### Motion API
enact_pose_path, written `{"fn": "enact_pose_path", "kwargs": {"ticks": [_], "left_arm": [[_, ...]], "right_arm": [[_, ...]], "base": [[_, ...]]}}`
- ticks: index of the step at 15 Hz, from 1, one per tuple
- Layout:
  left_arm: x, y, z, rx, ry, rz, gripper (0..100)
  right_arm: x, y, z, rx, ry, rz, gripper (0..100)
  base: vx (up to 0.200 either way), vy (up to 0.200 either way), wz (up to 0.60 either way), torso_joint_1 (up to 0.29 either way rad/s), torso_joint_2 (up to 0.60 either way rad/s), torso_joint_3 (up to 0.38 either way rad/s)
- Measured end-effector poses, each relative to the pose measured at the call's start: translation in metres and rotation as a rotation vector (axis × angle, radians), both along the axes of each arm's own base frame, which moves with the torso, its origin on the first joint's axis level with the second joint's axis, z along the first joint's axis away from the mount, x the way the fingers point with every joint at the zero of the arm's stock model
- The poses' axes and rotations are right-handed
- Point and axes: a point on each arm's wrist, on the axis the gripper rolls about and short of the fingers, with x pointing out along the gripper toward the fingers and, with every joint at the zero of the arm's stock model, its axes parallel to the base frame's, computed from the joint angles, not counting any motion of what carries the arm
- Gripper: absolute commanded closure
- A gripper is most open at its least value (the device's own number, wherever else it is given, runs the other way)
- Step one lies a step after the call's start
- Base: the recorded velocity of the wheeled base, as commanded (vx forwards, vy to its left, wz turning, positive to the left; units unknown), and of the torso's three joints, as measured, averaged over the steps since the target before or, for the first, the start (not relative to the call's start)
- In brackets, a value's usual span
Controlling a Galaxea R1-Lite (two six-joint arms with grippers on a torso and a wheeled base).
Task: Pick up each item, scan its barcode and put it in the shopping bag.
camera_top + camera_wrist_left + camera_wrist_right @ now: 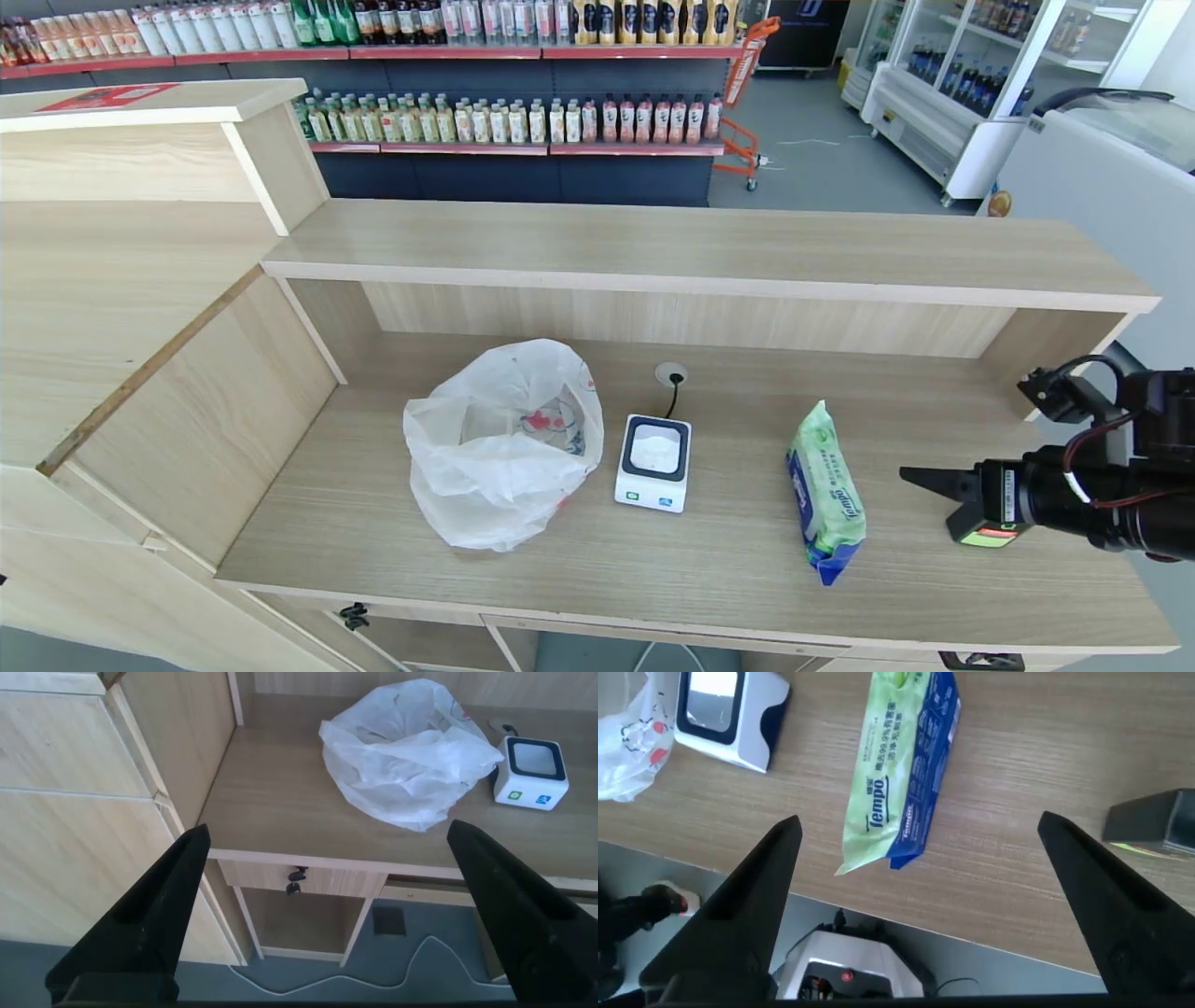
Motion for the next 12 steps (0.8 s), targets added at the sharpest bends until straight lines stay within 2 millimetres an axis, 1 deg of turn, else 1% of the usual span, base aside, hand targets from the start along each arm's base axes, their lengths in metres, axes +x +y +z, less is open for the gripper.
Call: {"fn": "enact_pose_path", "kwargs": {"ticks": [4, 7, 12], "left_arm": [[0.000, 0.000, 0.000, 0.000, 0.000, 0.000, 0], [0.000, 0.000, 0.000, 0.000, 0.000, 0.000, 0], [0.000, 0.000, 0.000, 0.000, 0.000, 0.000, 0]], "right_arm": [[0.008, 0.011, -0.017, -0.002, 0.063, 0.058, 0], [0.015, 0.014, -0.027, -0.009, 0.092, 0.072, 0], [0.037, 0.015, -0.044, 0.003, 0.052, 0.104, 0]], "base": [[0.000, 0.000, 0.00, 0.000, 0.00, 0.000], [0.000, 0.000, 0.00, 0.000, 0.00, 0.000], [0.000, 0.000, 0.00, 0.000, 0.00, 0.000]]}}
